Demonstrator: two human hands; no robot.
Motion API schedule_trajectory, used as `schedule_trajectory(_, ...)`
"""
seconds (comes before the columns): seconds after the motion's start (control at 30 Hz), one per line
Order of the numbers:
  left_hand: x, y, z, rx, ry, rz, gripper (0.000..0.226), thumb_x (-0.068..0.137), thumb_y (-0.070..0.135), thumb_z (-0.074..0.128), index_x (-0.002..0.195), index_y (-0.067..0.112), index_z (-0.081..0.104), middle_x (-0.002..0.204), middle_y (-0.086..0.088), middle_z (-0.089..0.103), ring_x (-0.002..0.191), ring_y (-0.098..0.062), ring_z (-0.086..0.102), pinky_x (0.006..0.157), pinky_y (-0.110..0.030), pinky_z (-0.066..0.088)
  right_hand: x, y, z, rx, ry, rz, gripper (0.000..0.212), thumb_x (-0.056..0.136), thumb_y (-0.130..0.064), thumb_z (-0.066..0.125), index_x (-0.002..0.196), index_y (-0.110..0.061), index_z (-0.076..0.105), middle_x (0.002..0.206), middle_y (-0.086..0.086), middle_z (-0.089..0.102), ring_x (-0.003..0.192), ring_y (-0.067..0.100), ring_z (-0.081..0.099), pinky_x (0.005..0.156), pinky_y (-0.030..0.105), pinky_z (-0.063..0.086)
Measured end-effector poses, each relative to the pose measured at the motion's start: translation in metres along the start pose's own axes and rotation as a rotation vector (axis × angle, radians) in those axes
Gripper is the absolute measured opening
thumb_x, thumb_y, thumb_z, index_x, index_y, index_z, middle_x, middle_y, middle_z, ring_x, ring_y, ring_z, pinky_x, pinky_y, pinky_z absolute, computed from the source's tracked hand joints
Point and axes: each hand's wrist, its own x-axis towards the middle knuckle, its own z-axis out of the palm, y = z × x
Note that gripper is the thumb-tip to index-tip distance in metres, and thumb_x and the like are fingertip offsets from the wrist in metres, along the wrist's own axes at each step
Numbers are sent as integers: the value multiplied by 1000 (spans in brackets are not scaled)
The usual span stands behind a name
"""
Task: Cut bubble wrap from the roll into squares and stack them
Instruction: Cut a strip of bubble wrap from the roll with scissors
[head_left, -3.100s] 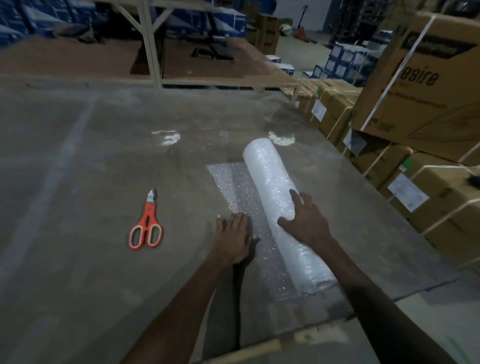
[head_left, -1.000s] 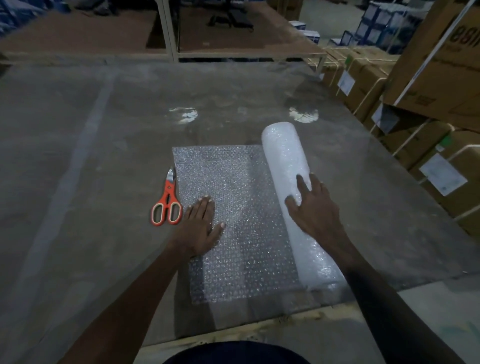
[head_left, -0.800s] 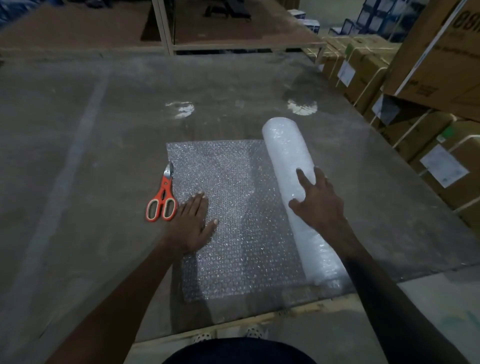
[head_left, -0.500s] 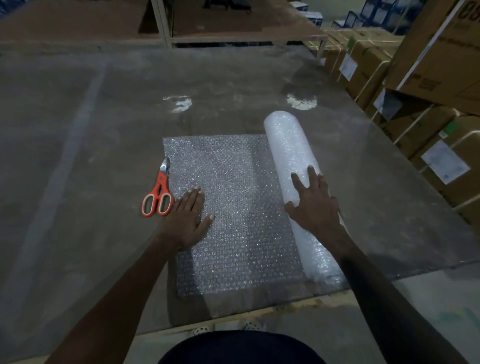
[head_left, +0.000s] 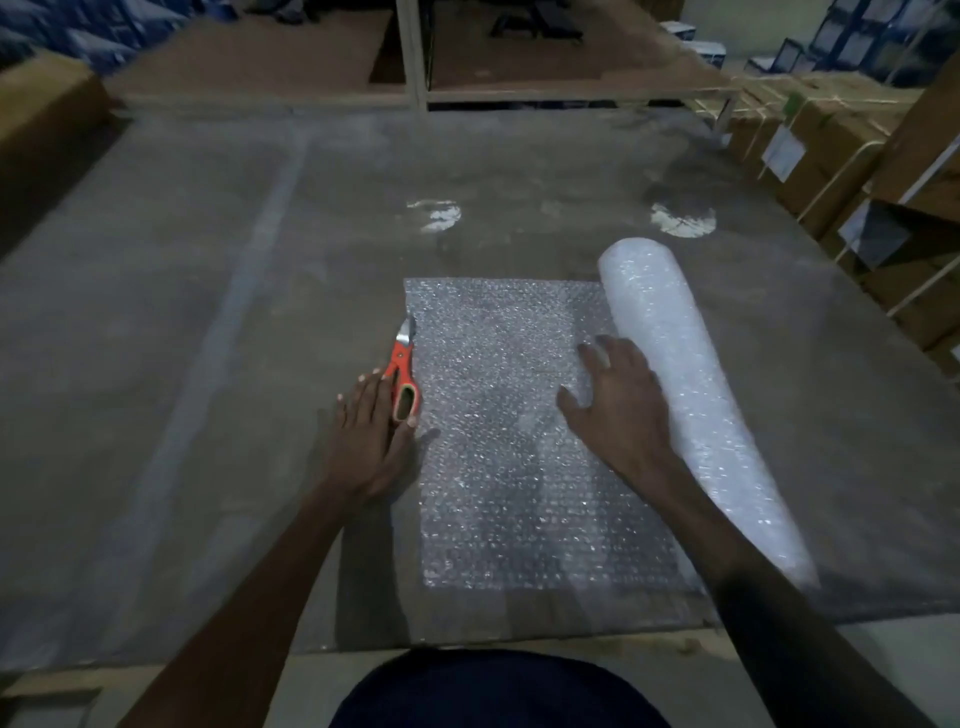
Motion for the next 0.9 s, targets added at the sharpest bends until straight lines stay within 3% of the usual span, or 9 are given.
schedule_trajectory(0.17, -5, -71, -6, 66, -46, -75, 76, 99, 56, 19, 149, 3, 38, 158, -20, 33, 147, -36, 28, 116, -55, 26, 9, -78, 47, 219, -169, -13, 56, 96, -36, 64, 144, -10, 55, 141, 11, 60, 129, 30, 56, 104, 39, 45)
schedule_trajectory(0.37, -4, -92, -6, 60, -88, -54, 78, 97, 56, 14, 151, 4, 35, 161, -18, 27, 150, -32, 21, 119, -52, 19, 38, -160, 95, 290, -230, 36, 35, 90, -31, 67, 120, -13, 71, 103, 12, 76, 104, 36, 68, 86, 41, 54)
schedule_trajectory(0.43, -5, -92, -4, 64, -92, -61, 78, 96, 54, 13, 152, 4, 34, 162, -17, 26, 151, -30, 19, 120, -51, 18, 46, -178, 107, 228, -268, 69, 31, 89, -34, 67, 110, -12, 71, 107, 17, 74, 103, 40, 66, 83, 41, 52)
schedule_trajectory(0.57, -5, -95, -3, 73, -82, -54, 72, 98, 51, 20, 149, 3, 40, 158, -19, 33, 148, -33, 28, 117, -53, 25, 58, -197, 122, 51, -301, 106, 44, 88, -44, 68, 114, -8, 65, 114, 19, 69, 108, 39, 65, 86, 42, 52)
schedule_trajectory(0.7, -4, -96, -2, 79, -66, -53, 70, 99, 51, 22, 146, 3, 43, 156, -19, 37, 145, -34, 33, 116, -52, 28, 76, -207, 124, -19, -404, 118, 42, 86, -39, 72, 114, -8, 68, 118, 17, 69, 111, 36, 66, 86, 37, 52)
schedule_trajectory(0.8, -4, -96, -1, 80, -55, -55, 72, 100, 52, 20, 148, 3, 41, 157, -19, 35, 146, -33, 31, 118, -51, 25, 87, -205, 120, 107, -456, 216, 26, 77, -34, 79, 83, -11, 68, 92, 13, 71, 88, 29, 68, 70, 31, 50)
schedule_trajectory(0.9, -4, -96, -1, 72, -57, -55, 75, 99, 55, 17, 150, 4, 38, 159, -17, 31, 148, -32, 27, 120, -50, 21, 85, -194, 109, 490, -422, 377, 24, 75, -28, 79, 72, -6, 69, 66, 8, 67, 60, 22, 63, 56, 30, 48)
